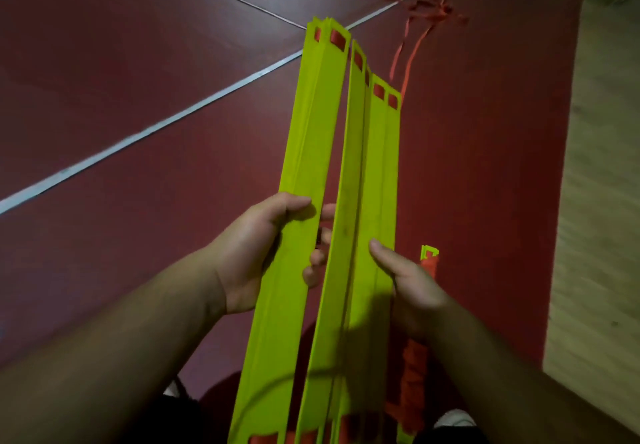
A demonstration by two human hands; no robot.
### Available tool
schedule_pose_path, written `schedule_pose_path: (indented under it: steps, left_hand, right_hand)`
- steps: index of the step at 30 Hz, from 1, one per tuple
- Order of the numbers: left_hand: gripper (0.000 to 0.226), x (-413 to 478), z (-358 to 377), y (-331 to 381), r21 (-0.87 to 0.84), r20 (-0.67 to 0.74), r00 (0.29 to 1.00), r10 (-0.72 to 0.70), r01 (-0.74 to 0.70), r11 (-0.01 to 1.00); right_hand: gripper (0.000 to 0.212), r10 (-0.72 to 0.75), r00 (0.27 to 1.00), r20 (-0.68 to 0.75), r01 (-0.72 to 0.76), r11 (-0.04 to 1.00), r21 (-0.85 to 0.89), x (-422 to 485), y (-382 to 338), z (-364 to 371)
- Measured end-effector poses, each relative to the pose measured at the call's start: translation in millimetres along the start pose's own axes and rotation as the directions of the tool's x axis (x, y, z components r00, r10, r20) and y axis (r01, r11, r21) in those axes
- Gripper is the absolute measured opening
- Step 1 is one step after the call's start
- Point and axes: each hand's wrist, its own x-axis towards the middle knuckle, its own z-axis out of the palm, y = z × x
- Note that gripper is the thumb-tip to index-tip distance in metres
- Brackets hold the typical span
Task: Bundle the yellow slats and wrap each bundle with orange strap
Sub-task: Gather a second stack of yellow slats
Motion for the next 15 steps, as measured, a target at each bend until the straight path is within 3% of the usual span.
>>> schedule_pose_path:
  steps: [5, 7, 9, 11, 13, 15]
  left_hand:
    - [0.028, 3.1, -7.0, 5.6, 0.05, -0.088, 0.996, 0.03, -0.026, 0.998]
    - [0.025, 4.5, -11.3, 6.9, 0.128, -0.167, 0.986, 0.026, -0.005, 0.992]
    - [0.025, 7.1, -15.8, 5.7, 0.187, -0.281, 0.959, 0.027, 0.027, 0.982]
    - [0.027, 12.3, -18.7, 3.6, 0.215, -0.364, 0.931, 0.034, 0.048, 0.975]
    - [0.025, 16.0, -20.8, -1.2, 0.245, -0.407, 0.913, 0.032, 0.075, 0.967]
    - [0.024, 20.9, -27.2, -5.4, 0.277, -0.417, 0.908, 0.039, 0.086, 0.957]
  right_hand:
    - [0.043, -0.061, 0.986, -0.153, 0.064, 0.998, 0.011, -8.9, -14.3, 9.3]
    - [0.042, -0.111, 0.974, -0.199, 0.112, 0.994, -0.008, -10.4, -20.3, 13.8]
    - [0.028, -0.136, 0.966, -0.221, 0.127, 0.99, -0.055, -16.0, -26.6, 18.4]
    - [0.035, -0.178, 0.944, -0.276, 0.162, 0.984, -0.078, -26.0, -37.4, 32.1]
    - [0.044, -0.184, 0.944, -0.273, 0.16, 0.981, -0.105, -41.0, -47.0, 57.0]
    - [0.03, -0.162, 0.961, -0.225, 0.134, 0.981, -0.137, -37.2, -44.5, 54.0]
